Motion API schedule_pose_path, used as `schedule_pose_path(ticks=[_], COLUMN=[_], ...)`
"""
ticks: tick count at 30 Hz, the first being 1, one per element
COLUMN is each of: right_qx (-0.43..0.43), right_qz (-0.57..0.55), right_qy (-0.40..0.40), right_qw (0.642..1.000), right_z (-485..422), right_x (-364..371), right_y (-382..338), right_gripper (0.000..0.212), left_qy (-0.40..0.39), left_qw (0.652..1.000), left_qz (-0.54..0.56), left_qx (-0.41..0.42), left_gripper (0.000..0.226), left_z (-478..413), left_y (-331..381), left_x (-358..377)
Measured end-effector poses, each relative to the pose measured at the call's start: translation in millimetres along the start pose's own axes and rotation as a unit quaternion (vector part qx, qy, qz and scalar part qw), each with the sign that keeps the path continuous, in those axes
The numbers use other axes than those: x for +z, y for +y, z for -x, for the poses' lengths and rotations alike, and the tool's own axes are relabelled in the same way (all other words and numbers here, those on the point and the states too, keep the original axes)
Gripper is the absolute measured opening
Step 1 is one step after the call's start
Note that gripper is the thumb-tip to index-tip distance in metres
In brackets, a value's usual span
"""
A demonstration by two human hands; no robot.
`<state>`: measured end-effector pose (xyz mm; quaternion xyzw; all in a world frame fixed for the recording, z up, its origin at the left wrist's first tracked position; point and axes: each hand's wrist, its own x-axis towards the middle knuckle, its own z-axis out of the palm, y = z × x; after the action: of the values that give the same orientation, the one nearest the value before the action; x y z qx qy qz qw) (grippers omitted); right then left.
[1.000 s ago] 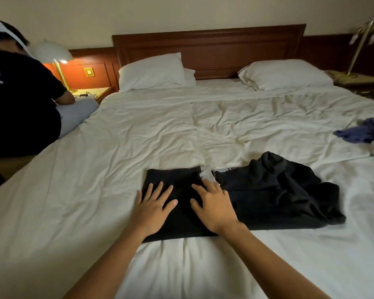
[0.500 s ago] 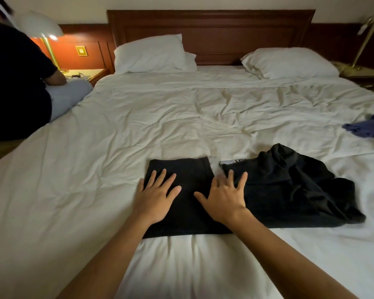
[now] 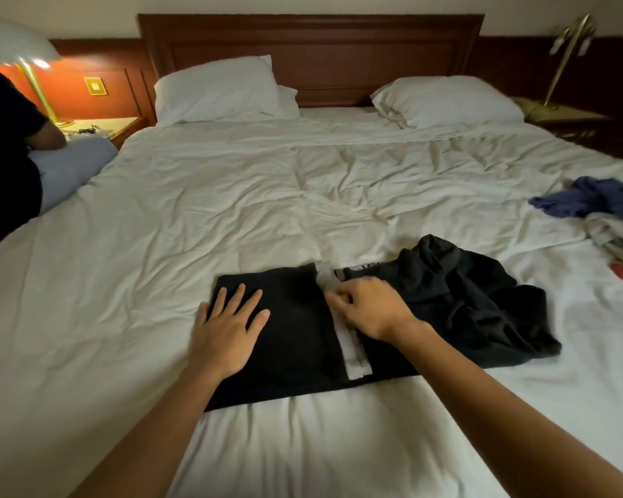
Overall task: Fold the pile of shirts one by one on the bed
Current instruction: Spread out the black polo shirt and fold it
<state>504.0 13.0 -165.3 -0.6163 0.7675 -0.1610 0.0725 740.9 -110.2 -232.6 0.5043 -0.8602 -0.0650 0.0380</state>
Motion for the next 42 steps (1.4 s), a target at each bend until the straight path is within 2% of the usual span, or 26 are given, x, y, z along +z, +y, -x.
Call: schedule_pose_path(ticks=[2,3,6,8,12,14,16,20,22,24,25,28,31,33,35,38,40,42], right_qx=[0.092,0.169,0.386,0.429,0.409,0.401,0.38,0.308,0.301,0.319,0.338,0.387,0.384,0.36,0.33,0.297,0.275,0.258], right_qz=[0.009,0.015,-0.019,-0.028,-0.004,0.029,0.044,0.02,0.018,0.05,0.056,-0.022,-0.104,-0.183,-0.211,-0.12,-0.044,-0.03], right_qy=[0.105,0.117,0.063,0.046,0.01,-0.005,0.012,0.075,0.084,0.095,0.103,0.098,0.086,0.101,0.112,0.076,0.072,0.082], right_qw=[0.99,0.979,0.92,0.902,0.913,0.916,0.924,0.948,0.95,0.942,0.934,0.917,0.913,0.909,0.913,0.944,0.958,0.962], right_z=[12.3,21.7,55.0,70.3,71.0,67.0,65.5,61.4,58.6,56.0,55.2,51.1,40.8,31.2,21.8,12.9,12.3,13.0], right_x=[-26.1,-37.6,-60.3,-62.4,-51.0,-43.6,-37.3,-32.6,-33.4,-32.8,-32.9,-37.8,-43.7,-48.9,-50.3,-39.7,-28.4,-24.0], right_y=[38.2,61.3,120.4,138.0,133.8,131.9,134.8,143.5,144.9,149.0,151.3,155.4,156.0,151.6,144.6,133.9,132.9,135.3], right_gripper=[0.034,0.043,0.062,0.073,0.087,0.086,0.072,0.03,0.02,0.025,0.036,0.07,0.083,0.085,0.085,0.084,0.077,0.067], left_qy=[-0.005,-0.007,-0.018,-0.034,-0.046,-0.034,-0.025,-0.016,-0.011,-0.007,-0.005,0.003,0.011,0.016,0.021,0.029,0.031,0.03], left_qw=[1.0,1.0,1.0,0.999,0.996,0.996,0.997,0.997,0.997,0.997,0.997,0.997,0.997,0.997,0.997,0.997,0.997,0.997], left_qz=[-0.004,-0.007,-0.018,-0.018,0.007,0.013,0.015,0.018,0.02,0.025,0.029,0.035,0.039,0.04,0.041,0.041,0.04,0.039], left_qx=[-0.001,-0.002,-0.013,-0.032,-0.071,-0.076,-0.076,-0.073,-0.072,-0.07,-0.068,-0.065,-0.065,-0.066,-0.066,-0.066,-0.066,-0.067], left_gripper=[0.06,0.06,0.058,0.057,0.058,0.058,0.059,0.058,0.058,0.057,0.056,0.055,0.055,0.055,0.055,0.055,0.054,0.055], left_z=[1.0,1.5,1.3,-1.0,-0.5,2.9,5.1,6.6,8.0,9.0,9.4,9.6,9.5,9.7,9.4,8.9,8.4,8.7], left_y=[1.0,2.1,5.9,10.8,29.6,35.0,35.4,34.6,34.6,34.0,33.6,33.1,33.0,32.8,33.0,32.9,32.9,33.4], left_x=[-1.7,-2.3,-4.1,-6.0,-5.1,-2.9,-1.5,-1.9,-2.3,-3.1,-3.1,-1.9,-0.8,-0.1,0.3,1.3,1.8,0.8])
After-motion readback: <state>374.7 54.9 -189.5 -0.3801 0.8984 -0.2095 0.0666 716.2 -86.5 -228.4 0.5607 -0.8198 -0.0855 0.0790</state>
